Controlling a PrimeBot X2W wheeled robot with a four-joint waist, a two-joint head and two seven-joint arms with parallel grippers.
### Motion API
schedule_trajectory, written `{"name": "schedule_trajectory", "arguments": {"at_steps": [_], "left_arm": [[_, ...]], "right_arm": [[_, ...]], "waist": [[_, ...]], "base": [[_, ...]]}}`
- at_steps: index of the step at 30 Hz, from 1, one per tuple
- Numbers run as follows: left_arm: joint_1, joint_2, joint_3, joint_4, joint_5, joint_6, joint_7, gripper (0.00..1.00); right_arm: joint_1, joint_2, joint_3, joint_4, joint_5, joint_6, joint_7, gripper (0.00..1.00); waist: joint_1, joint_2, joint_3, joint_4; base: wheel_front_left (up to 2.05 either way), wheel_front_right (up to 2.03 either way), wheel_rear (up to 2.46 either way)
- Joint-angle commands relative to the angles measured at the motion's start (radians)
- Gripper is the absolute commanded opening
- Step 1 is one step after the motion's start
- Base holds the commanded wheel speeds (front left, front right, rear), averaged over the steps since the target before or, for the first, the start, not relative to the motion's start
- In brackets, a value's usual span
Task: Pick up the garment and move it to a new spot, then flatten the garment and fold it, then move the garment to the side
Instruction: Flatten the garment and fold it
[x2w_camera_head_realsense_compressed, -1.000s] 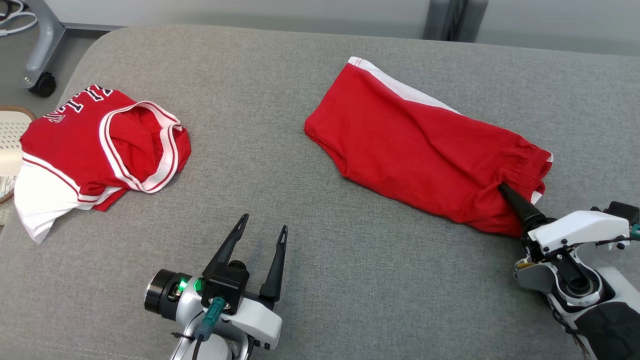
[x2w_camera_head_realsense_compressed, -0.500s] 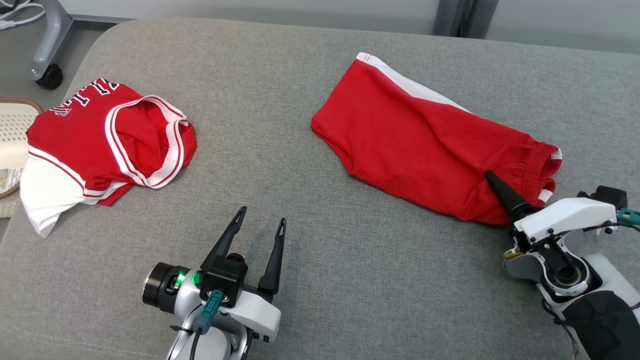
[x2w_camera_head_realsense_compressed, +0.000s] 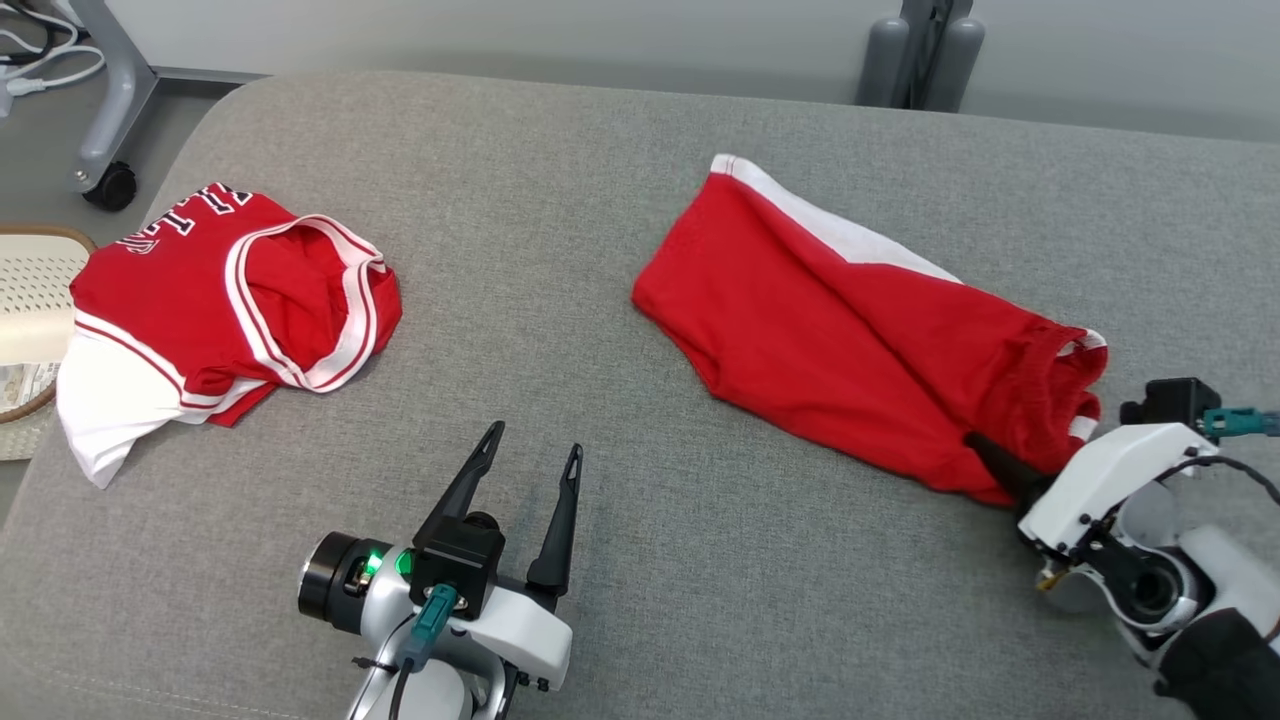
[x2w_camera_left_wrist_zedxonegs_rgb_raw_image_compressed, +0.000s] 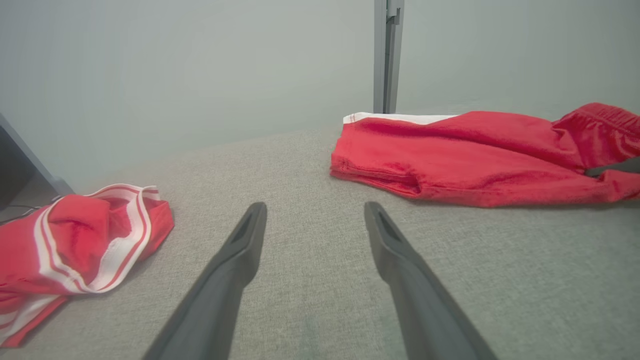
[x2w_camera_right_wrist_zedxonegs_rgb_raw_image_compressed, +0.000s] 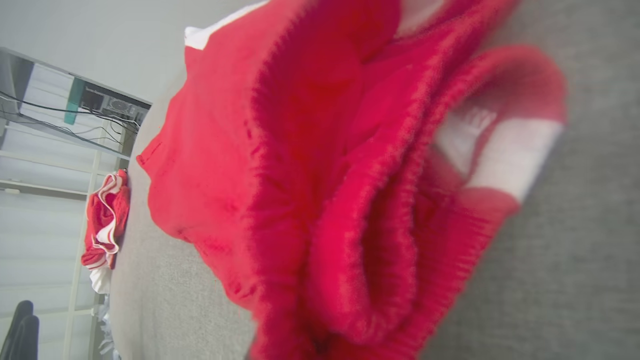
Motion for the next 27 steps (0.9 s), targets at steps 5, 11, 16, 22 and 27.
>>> {"name": "schedule_trajectory", "arguments": {"at_steps": [5, 11, 16, 22, 27], "left_arm": [[0.004, 0.004, -0.015, 0.005, -0.023, 0.015, -0.001, 1.00], [0.007, 0.004, -0.028, 0.007, -0.034, 0.020, -0.001, 1.00], [-0.004, 0.004, -0.037, 0.008, -0.043, 0.022, -0.001, 1.00], [-0.007, 0.004, -0.037, 0.014, -0.037, 0.022, -0.001, 1.00], [-0.013, 0.004, -0.038, 0.014, -0.034, 0.019, -0.001, 1.00]], "right_arm": [[-0.040, -0.107, 0.086, 0.007, -0.076, -0.001, 0.045, 0.00], [-0.105, -0.214, 0.191, 0.006, -0.177, 0.000, 0.044, 0.00], [-0.163, -0.270, 0.239, 0.052, -0.206, 0.000, 0.046, 0.00], [-0.228, -0.318, 0.319, 0.151, -0.258, 0.000, 0.048, 0.00], [-0.268, -0.320, 0.364, 0.207, -0.282, -0.001, 0.023, 0.00]], "waist": [[0.0000, 0.0000, -0.013, 0.011], [0.0000, 0.0000, -0.015, 0.020], [0.0000, 0.0000, -0.010, 0.031], [0.0000, 0.0000, -0.001, 0.043], [0.0000, 0.0000, 0.008, 0.048]], "base": [[0.00, 0.00, 0.00], [0.00, 0.00, 0.00], [0.00, 0.00, 0.00], [0.00, 0.00, 0.00], [0.00, 0.00, 0.00]]}}
